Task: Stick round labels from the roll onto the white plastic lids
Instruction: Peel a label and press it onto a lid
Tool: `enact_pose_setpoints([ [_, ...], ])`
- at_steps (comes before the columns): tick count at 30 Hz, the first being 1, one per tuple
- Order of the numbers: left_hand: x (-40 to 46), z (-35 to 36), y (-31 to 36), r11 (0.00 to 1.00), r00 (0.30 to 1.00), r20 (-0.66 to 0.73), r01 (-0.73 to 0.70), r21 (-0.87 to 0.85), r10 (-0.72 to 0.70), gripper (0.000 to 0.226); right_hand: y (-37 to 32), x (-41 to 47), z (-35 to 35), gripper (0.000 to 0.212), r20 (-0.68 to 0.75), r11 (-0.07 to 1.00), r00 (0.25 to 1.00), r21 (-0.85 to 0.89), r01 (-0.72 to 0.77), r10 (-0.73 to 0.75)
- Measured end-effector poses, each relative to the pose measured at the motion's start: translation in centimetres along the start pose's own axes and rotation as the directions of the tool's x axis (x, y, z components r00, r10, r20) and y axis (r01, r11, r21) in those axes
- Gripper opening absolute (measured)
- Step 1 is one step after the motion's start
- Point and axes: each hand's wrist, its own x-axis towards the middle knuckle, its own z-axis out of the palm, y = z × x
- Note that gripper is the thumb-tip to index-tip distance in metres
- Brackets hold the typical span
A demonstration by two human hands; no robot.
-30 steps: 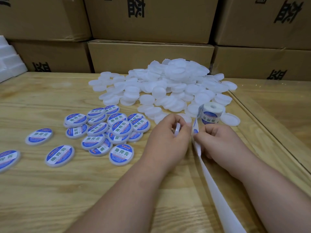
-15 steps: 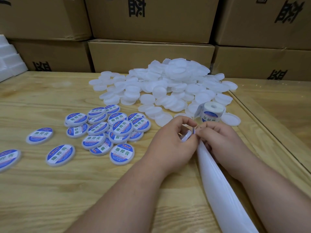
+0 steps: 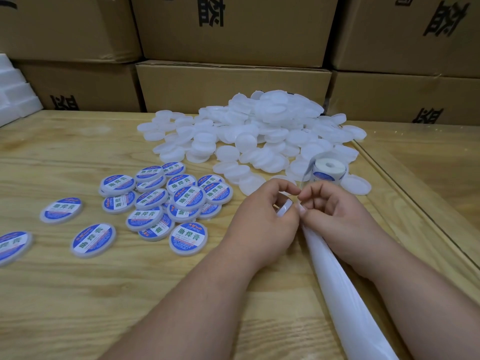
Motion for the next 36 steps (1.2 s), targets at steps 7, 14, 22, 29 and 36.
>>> enact_pose_setpoints([
  [7, 0.21, 0.0, -0.11, 0.999, 0.999, -0.042, -0.005, 0.047, 0.007, 0.016, 0.64, 0.12, -0.3, 0.031, 0.046, 0.995, 0.997, -0.081, 0.06, -0.056],
  [14, 0.18, 0.03, -0.07, 0.998, 0.997, -0.074, -0.015, 0.063, 0.019, 0.017, 0.62, 0.3, -0.44, 0.039, 0.062, 0.998, 0.997, -0.018, 0.056, -0.055],
  [22, 0.17, 0.1, -0.12, 0.996, 0.994, -0.107, -0.01, 0.092, 0.02, 0.017, 0.24, 0.16, -0.42, 0.042, 0.042, 0.999, 0.999, -0.024, 0.024, -0.023],
  [29, 0.15, 0.09, -0.26, 0.995, 0.995, -0.098, -0.004, 0.099, 0.014, 0.021, 0.1, 0.03, -0.48, 0.05, 0.037, 0.998, 0.999, -0.056, -0.003, 0.005],
  [36, 0.06, -0.06, 0.11, 0.999, 0.994, -0.103, 0.023, 0.045, -0.018, 0.025, 0.55, 0.32, -0.19, 0.027, -0.01, 0.994, 0.999, -0.099, -0.045, 0.044],
])
